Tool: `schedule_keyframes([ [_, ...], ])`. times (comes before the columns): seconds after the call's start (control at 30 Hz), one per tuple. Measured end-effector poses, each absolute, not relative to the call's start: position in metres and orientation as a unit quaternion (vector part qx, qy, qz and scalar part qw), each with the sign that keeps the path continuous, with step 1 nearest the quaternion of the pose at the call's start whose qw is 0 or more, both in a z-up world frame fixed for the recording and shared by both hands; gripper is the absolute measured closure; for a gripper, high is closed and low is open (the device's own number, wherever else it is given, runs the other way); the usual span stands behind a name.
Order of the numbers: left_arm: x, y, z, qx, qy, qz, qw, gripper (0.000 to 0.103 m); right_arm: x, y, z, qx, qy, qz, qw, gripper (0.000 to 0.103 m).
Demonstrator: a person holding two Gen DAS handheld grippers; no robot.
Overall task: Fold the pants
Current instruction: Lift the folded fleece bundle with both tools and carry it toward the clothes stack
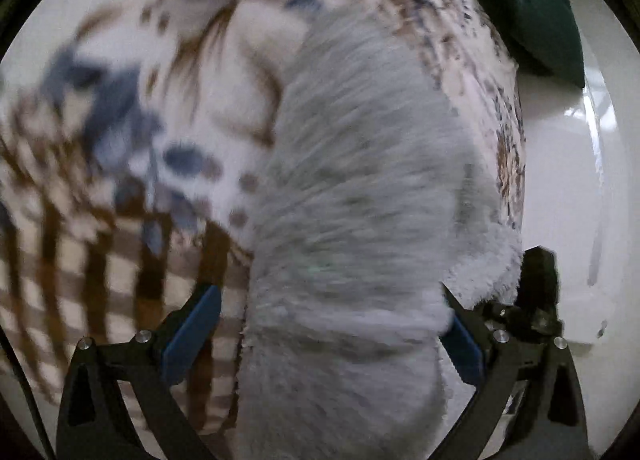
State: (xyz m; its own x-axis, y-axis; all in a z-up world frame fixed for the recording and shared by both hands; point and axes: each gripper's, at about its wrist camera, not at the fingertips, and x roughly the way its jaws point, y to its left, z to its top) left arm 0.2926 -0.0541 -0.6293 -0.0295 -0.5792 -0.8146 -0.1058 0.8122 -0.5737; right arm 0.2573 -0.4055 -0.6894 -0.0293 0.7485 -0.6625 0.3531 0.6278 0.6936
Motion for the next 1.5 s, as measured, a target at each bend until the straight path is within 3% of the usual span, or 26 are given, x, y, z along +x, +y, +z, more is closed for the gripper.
schedule_keyframes([
  [0.2, 0.292, -0.05, -0.637, -0.296, 0.677, -0.201, 0.643, 0.003, 0.265, -0.397, -0.703, 0.425, 0.694, 0.191, 0.548, 0.002],
  [0.23, 0.292, -0.051, -0.633, -0.302, 0.668, -0.216, 0.645, 0.021, 0.265, -0.397, -0.702, 0.427, 0.689, 0.194, 0.552, 0.004],
  [0.27, 0.291, -0.053, -0.63, -0.308, 0.66, -0.23, 0.646, 0.043, 0.264, -0.398, -0.701, 0.434, 0.682, 0.196, 0.555, 0.016],
  [0.3, 0.29, -0.052, -0.627, -0.306, 0.658, -0.234, 0.647, 0.045, 0.264, -0.398, -0.698, 0.439, 0.675, 0.199, 0.558, 0.031],
  [0.37, 0.29, -0.053, -0.617, -0.314, 0.651, -0.249, 0.645, 0.057, 0.258, -0.403, -0.691, 0.451, 0.664, 0.194, 0.564, 0.039],
  [0.63, 0.292, -0.051, -0.558, -0.328, 0.632, -0.272, 0.648, 0.059, 0.255, -0.406, -0.637, 0.492, 0.618, 0.204, 0.578, 0.045],
  [0.93, 0.348, -0.023, -0.438, -0.327, 0.587, -0.287, 0.683, 0.059, 0.334, -0.378, -0.502, 0.45, 0.595, 0.221, 0.628, 0.045],
  [1.23, 0.518, 0.051, -0.339, -0.322, 0.546, -0.313, 0.707, 0.059, 0.518, -0.309, -0.4, 0.422, 0.56, 0.223, 0.677, 0.045],
  [1.5, 0.704, 0.111, -0.319, -0.265, 0.537, -0.292, 0.746, 0.059, 0.724, -0.237, -0.401, 0.398, 0.556, 0.234, 0.691, 0.045],
])
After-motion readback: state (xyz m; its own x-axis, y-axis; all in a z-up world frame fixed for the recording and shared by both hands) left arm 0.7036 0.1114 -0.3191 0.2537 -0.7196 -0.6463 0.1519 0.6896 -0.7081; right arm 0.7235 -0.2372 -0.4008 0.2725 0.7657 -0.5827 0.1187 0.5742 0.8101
